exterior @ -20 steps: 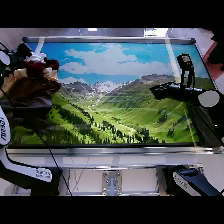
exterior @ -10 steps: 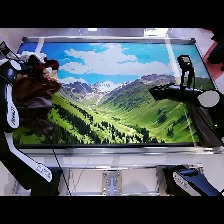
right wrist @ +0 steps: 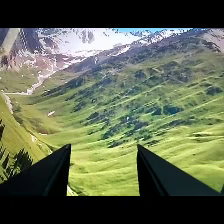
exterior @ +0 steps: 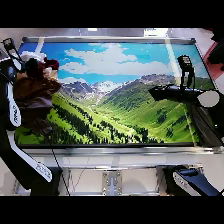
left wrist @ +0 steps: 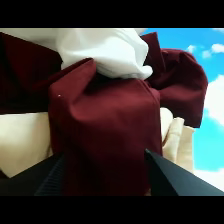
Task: Fold the shirts.
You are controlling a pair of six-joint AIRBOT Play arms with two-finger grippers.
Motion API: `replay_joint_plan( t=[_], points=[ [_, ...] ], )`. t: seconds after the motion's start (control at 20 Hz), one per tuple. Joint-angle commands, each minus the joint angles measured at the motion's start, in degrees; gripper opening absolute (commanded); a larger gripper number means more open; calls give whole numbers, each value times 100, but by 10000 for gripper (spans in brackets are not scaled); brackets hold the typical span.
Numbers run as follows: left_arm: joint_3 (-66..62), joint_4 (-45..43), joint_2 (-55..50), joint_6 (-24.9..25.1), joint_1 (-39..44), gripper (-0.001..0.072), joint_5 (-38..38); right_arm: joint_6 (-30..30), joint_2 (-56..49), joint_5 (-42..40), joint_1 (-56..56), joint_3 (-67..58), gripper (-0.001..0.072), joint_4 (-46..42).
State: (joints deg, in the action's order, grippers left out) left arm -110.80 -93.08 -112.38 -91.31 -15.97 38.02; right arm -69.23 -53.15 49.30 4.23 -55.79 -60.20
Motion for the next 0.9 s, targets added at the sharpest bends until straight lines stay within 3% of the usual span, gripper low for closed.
replay_joint_plan(
  t=[0.0,0.25,0.4,0.45,0.5,0.75,0.85],
  points=[
    [-46,-907,-28,57,39,595,186,-7,4,4,4,2,482,-35],
    [-46,-861,-319,-348,24,590,-221,-151,4,2,4,2,481,-48],
    [-46,-44,-522,-380,24,453,-933,-168,4,4,4,2,481,-44],
    [-46,289,-546,-348,24,275,-1161,-175,4,4,4,2,480,-44],
    [-46,498,-549,-291,26,25,-1331,-175,4,4,4,2,480,-46],
    [-776,979,-376,-291,70,13,-551,-168,4,-70,4,2,478,-92],
    [-820,1174,120,-66,179,12,-509,-166,4,-256,4,0,478,-282]
  ],
)
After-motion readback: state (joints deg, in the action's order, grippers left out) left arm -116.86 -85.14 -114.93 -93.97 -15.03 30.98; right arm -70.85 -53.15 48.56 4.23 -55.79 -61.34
